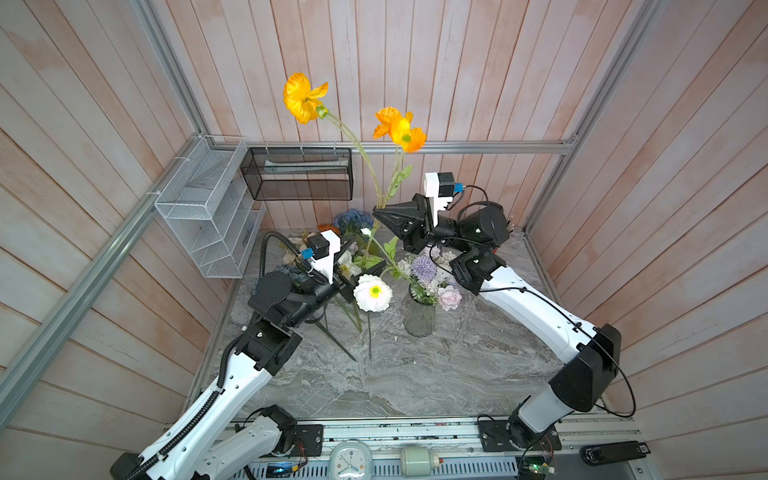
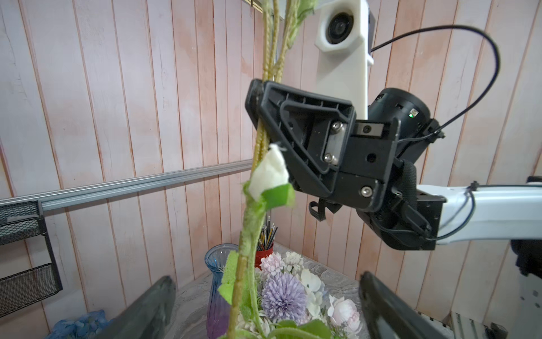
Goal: Arrange the flowers into the vase
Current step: 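Grasp poppy stems with right gripper and lift them while left releases, then carry the orange poppies with the right gripper over the clear vase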
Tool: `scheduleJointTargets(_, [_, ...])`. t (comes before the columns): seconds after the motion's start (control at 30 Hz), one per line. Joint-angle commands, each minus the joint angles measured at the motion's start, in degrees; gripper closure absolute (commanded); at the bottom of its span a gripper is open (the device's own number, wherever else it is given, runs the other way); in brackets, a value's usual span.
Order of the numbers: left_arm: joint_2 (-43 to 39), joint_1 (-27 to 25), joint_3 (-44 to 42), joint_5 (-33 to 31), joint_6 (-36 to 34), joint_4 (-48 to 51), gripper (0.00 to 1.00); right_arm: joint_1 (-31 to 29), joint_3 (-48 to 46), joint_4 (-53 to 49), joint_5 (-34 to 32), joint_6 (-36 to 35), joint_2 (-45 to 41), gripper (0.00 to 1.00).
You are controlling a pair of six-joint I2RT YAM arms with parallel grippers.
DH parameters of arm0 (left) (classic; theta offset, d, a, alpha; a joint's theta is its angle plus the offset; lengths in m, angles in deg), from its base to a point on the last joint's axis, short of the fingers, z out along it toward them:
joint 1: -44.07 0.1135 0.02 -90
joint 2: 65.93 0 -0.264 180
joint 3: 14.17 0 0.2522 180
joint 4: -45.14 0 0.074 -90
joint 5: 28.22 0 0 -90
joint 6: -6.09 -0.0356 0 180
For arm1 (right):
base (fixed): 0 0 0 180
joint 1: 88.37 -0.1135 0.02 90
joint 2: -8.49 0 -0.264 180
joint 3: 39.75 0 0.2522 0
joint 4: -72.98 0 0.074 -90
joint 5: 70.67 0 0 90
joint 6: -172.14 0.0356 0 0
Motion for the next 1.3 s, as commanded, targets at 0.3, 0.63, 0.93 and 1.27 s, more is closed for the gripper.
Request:
scheduleJointTargets(0.3, [-5.51, -0.05, -9.11, -10.13, 6.73, -0.49, 0.00, 1.08, 4.49, 2.20, -9.30, -11.72, -6.49, 1.00])
scheduleJointTargets(0.63, [0.26, 0.94, -9.71, -6.88, 10.91, -4.91, 0.00, 1.15, -4.26, 4.85, -12.34, -12.99, -14.90, 1.00])
scheduleJointTargets(0.93, [3.61, 0.93, -9.89, -4.70, 12.82, -8.37, 0.00, 1.23, -11.97, -3.29, -20.09, -24.26, -26.33, 1.00])
scheduleJointTargets(1.27, [8.89, 1.19, -7.90, -4.50, 11.47, -11.40, 0.02, 1.29, -19.21, -10.28, -22.27, -21.94, -35.09, 1.00])
